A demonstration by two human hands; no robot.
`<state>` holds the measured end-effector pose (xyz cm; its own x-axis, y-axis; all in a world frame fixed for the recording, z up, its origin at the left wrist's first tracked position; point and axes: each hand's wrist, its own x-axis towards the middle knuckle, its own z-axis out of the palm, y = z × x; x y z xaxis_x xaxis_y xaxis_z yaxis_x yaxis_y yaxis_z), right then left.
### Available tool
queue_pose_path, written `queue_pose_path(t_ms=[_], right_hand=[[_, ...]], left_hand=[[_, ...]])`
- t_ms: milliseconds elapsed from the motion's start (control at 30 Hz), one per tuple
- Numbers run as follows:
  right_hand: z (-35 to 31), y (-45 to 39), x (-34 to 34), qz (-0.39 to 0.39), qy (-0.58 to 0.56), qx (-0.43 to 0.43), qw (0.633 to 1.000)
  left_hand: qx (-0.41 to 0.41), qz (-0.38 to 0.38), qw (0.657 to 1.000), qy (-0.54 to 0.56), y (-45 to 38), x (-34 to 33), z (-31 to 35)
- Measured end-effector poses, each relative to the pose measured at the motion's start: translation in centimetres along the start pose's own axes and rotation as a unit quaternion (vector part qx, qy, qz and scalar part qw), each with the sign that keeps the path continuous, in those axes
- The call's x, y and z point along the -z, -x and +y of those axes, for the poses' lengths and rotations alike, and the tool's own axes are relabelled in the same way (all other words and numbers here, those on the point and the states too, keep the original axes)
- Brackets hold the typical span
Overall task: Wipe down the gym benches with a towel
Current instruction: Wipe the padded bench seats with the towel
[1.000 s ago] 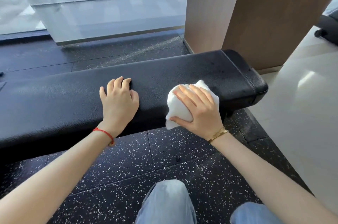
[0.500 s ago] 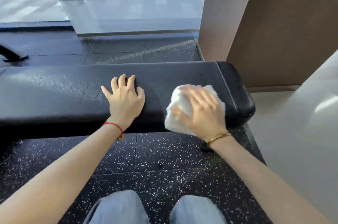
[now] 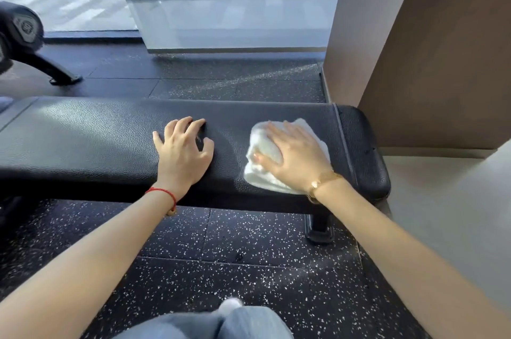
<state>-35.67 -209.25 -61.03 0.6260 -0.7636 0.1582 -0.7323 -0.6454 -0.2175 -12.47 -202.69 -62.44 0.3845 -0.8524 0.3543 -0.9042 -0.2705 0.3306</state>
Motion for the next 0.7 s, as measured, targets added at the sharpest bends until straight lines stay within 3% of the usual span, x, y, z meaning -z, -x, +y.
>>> queue_pose_path(t_ms=[133, 267, 400, 533, 700], right_hand=[[4.2, 2.9, 1.9, 0.027, 0.033, -0.067, 0.997], [7.3, -1.1, 2.5, -0.008, 0.050, -0.179, 0.983], [6.4, 1.6, 2.2, -0.029, 0.050, -0.154, 0.986], [4.5, 8.8, 2.5, 0.023, 0.011, -0.127, 0.992], [8.3, 2.8, 3.1, -0.001, 0.026, -0.188, 0.982]], left_hand=[[-0.003, -0.005, 1.000, -0.003, -0.1, 0.0, 0.0], [-0.007, -0.014, 1.000, -0.013, 0.0, -0.1, 0.1], [-0.024, -0.008, 0.999, -0.036, 0.2, -0.2, 0.2], [-0.024, 0.009, 0.999, -0.021, 0.4, -0.2, 1.6], [-0.056, -0.001, 0.998, -0.009, 0.7, -1.0, 1.9]])
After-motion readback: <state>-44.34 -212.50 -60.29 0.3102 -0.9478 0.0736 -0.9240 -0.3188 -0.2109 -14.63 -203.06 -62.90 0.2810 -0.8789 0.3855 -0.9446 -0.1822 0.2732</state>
